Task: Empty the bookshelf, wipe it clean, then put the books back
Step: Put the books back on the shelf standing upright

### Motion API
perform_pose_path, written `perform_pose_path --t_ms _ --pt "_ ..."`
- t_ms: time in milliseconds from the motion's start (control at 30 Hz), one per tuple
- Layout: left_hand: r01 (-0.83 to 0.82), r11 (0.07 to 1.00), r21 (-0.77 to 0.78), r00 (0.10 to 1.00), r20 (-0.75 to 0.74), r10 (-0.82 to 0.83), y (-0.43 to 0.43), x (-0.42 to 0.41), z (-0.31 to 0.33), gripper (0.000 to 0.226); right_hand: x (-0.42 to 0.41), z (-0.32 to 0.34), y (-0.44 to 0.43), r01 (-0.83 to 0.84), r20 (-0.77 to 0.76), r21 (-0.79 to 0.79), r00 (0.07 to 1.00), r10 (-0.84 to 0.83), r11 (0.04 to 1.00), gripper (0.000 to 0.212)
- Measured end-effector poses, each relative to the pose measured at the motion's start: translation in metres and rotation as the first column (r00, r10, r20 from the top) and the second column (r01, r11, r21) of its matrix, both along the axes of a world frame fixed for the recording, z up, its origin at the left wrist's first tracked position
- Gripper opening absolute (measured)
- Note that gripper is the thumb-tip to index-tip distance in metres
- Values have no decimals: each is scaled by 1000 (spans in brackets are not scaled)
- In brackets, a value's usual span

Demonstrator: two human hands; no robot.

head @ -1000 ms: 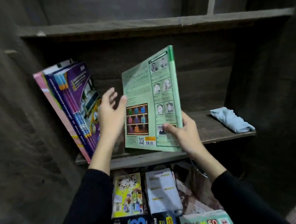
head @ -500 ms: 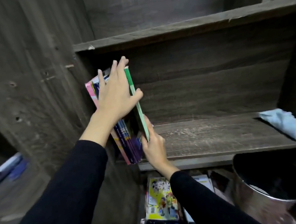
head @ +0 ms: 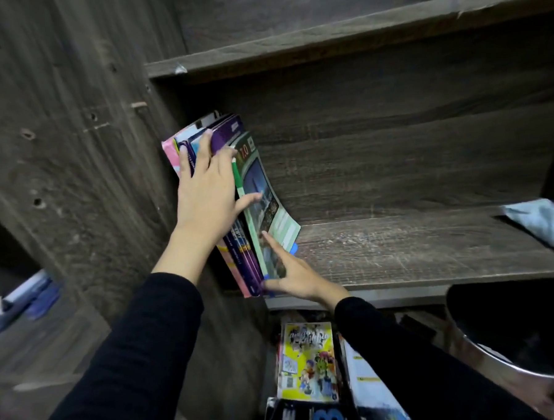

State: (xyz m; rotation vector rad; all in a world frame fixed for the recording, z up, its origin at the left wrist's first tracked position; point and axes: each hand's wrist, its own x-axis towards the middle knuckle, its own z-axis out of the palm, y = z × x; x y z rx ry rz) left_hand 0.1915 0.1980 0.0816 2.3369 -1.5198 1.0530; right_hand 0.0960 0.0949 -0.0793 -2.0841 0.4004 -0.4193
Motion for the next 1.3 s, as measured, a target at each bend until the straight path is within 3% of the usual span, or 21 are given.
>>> perform_pose_path --t_ms 167,467,600,700,800,867,967,1067,1167,1300 --pt "22 995 97 1000 13 -24 11 3 7 105 -7 -18 6 62 -58 -43 996 -64 997 98" --pt "-24 996 87 1000 -6 24 11 0 7 105 -2 -26 12 133 -137 -298 974 -180 945 82" --pt "-30 998 58 1000 -1 30 15 -2 -4 105 -5 -26 12 120 -131 -336 976 -173 934 78" --pt "73 994 -80 991 114 -64 22 -8 -36 87 -21 -32 16 189 34 -385 981 -191 903 67" --pt "306 939 -157 945 170 -280 26 -20 -87 56 -49 -56 10 345 252 -472 935 -251 811 53" --pt "439 888 -138 897 124 -424 26 -28 -126 44 -75 -83 10 380 257 -531 924 -283 758 45" --pt "514 857 37 854 -115 -508 22 -42 -196 37 -114 -137 11 283 31 -576 945 -325 767 41" --pt "503 827 251 843 -352 -406 18 -55 -268 29 -145 -190 12 198 -221 -524 908 -356 829 37" --pt "511 741 436 803 -550 -229 13 -70 -315 33 -161 -219 13 118 -416 -466 845 -335 877 37" --pt "477 597 645 761 -643 86 6 -78 -364 46 -160 -250 13 -46 -631 -385 742 -226 922 58"
